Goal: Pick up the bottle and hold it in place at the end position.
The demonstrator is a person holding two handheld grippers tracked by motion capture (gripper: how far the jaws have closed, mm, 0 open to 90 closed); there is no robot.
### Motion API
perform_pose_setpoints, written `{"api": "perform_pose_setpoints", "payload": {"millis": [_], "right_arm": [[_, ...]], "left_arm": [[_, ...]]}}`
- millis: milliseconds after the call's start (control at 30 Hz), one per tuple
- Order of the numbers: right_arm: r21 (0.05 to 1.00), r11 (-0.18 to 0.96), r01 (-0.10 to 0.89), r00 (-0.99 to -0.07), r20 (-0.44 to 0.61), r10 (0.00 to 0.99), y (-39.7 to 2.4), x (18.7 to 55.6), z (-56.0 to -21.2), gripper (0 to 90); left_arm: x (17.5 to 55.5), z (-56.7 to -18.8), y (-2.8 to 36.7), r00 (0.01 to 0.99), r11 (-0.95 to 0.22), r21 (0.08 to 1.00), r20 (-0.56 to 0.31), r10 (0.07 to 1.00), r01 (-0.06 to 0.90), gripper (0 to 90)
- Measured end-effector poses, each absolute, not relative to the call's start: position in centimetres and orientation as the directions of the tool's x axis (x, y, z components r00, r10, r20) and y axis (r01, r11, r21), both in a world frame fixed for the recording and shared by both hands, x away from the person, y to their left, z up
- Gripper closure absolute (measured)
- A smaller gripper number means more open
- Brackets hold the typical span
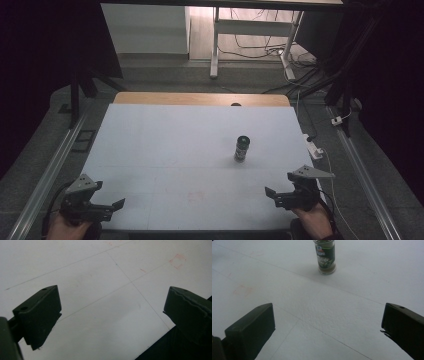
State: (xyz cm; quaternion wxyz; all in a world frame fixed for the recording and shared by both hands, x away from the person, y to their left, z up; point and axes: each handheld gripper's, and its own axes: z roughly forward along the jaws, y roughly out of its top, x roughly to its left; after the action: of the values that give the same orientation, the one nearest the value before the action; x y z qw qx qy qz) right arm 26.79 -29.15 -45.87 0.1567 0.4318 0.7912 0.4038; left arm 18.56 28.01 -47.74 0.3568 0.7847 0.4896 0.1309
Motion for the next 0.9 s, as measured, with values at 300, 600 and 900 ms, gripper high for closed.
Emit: {"api": "perform_pose_setpoints", "payload": {"millis": [300,600,900], "right_arm": [[0.758,0.318,0.569,-0.588,0.105,0.802,-28.95,27.03,-45.98,0.0],[0.744,0.363,0.561,-0.617,0.084,0.782,-28.51,27.03,-46.04,0.0],[0.746,0.352,0.566,-0.603,0.084,0.793,-28.57,27.05,-45.99,0.0]], "left_arm": [[18.64,-47.78,27.96,0.481,-0.269,0.677,-0.144,0.865,0.686,0.9],[18.62,-47.78,27.92,0.474,-0.268,0.675,-0.138,0.87,0.688,0.0],[18.64,-47.8,28.04,0.47,-0.259,0.674,-0.149,0.87,0.692,0.0]]}}
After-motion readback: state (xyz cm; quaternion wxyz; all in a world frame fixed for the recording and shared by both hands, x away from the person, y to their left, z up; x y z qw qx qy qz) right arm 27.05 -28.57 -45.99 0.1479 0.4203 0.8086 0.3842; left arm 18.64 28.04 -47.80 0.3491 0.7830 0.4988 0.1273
